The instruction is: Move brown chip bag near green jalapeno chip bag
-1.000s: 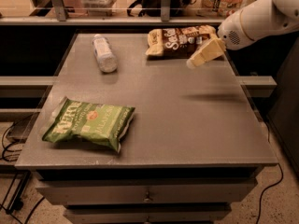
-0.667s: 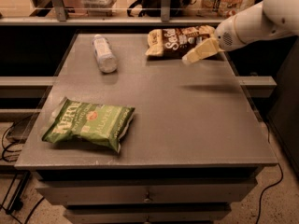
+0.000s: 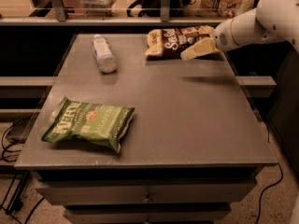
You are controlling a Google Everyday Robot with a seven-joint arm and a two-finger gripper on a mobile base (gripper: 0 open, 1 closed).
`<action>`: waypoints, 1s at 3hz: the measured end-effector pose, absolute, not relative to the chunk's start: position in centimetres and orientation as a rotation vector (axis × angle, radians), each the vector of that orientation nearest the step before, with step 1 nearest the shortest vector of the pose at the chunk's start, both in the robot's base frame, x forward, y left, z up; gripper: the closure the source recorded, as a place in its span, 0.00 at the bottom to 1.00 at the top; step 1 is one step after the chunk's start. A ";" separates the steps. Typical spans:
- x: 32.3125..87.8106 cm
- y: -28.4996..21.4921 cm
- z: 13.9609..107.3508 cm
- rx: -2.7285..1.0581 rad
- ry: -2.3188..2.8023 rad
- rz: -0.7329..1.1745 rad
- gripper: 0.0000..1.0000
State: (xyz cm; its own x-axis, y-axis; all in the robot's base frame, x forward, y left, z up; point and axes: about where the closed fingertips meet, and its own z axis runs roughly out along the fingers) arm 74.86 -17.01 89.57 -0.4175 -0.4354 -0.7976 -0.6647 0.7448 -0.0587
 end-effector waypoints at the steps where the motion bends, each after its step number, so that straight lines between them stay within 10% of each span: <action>1: 76.0 -17.2 89.1 -0.752 2.074 0.307 0.00; 3: 80.2 -18.0 88.6 -0.570 2.015 0.249 0.00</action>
Offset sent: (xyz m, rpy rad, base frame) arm 0.0574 -0.0164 -0.0055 0.0737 -0.1421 -0.2668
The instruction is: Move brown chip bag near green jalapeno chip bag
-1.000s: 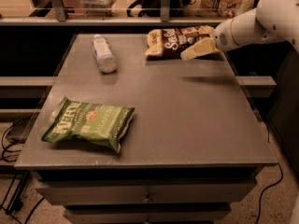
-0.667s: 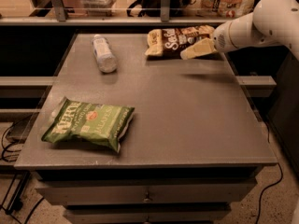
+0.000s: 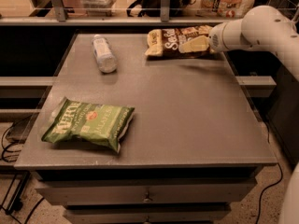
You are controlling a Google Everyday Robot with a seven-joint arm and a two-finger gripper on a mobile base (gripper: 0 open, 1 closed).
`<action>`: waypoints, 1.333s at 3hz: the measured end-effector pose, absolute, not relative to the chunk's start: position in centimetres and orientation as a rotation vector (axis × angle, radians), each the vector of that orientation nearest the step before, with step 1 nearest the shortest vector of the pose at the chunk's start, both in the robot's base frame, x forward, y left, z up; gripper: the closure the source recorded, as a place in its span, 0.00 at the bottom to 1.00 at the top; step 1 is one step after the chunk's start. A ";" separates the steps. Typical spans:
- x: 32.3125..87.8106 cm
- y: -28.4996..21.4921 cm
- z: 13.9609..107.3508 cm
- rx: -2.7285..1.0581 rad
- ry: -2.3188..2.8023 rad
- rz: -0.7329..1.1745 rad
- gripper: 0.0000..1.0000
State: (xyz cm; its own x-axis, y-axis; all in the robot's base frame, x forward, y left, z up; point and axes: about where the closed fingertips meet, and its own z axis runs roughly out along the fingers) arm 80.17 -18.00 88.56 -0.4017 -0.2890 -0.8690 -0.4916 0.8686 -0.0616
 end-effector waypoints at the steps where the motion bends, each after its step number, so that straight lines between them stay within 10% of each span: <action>1: 82.3 -18.6 87.3 -0.518 2.021 0.259 0.00; 4: 83.3 -18.3 85.9 -0.548 2.048 0.240 0.63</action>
Offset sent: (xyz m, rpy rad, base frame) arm 0.0440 -0.0168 -0.0497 0.0944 0.0645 -0.0384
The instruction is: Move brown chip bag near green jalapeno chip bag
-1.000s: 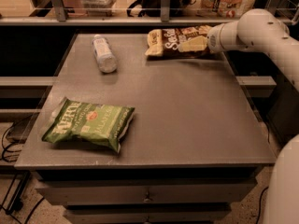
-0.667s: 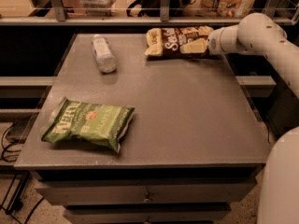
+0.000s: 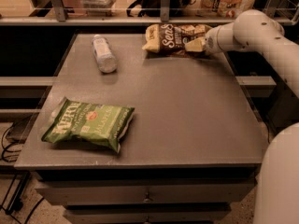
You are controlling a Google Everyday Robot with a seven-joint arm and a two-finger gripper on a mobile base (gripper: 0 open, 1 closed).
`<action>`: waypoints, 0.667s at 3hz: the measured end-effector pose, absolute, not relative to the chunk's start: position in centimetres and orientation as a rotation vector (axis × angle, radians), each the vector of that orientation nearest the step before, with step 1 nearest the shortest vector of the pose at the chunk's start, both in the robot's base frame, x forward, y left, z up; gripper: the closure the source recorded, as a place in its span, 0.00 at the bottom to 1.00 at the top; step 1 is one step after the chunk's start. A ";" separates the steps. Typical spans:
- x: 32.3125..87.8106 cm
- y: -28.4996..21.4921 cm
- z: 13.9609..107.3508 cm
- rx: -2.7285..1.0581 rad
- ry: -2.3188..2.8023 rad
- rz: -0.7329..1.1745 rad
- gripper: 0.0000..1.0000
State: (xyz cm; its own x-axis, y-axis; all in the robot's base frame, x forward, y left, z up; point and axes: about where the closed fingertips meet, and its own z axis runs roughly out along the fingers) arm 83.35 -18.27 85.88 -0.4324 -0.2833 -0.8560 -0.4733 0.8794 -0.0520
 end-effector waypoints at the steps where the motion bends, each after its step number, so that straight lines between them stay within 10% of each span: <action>1: 82.5 -17.6 87.8 -0.597 2.034 0.196 0.87; 2: 81.3 -16.4 90.5 -0.658 2.006 0.193 1.00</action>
Offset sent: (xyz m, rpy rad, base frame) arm -0.0381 0.0287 0.0842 -0.1013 -0.0736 0.1196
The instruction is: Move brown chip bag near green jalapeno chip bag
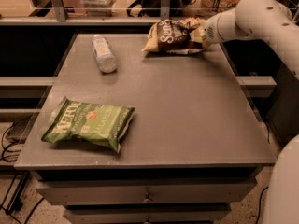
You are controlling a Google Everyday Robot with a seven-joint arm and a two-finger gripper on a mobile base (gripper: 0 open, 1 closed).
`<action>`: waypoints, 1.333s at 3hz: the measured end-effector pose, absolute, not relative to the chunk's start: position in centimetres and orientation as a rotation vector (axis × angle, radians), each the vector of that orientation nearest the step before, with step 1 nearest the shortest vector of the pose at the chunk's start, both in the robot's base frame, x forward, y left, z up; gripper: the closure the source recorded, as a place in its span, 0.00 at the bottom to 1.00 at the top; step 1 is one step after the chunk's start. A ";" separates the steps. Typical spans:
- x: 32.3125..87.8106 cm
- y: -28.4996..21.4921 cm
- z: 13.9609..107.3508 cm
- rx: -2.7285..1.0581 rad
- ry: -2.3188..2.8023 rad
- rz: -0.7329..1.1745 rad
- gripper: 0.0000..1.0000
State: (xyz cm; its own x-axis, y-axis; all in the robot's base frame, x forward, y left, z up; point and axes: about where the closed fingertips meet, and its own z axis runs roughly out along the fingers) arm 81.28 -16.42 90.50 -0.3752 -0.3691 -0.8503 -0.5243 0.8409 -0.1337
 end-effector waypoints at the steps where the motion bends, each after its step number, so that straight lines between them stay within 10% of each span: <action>1: 79.5 -15.1 93.7 -0.729 1.975 0.150 1.00; 4: 76.0 -13.5 97.9 -0.792 1.948 0.111 1.00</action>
Offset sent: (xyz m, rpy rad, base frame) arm -0.0996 0.0336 0.1174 -0.1485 -0.0880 0.0462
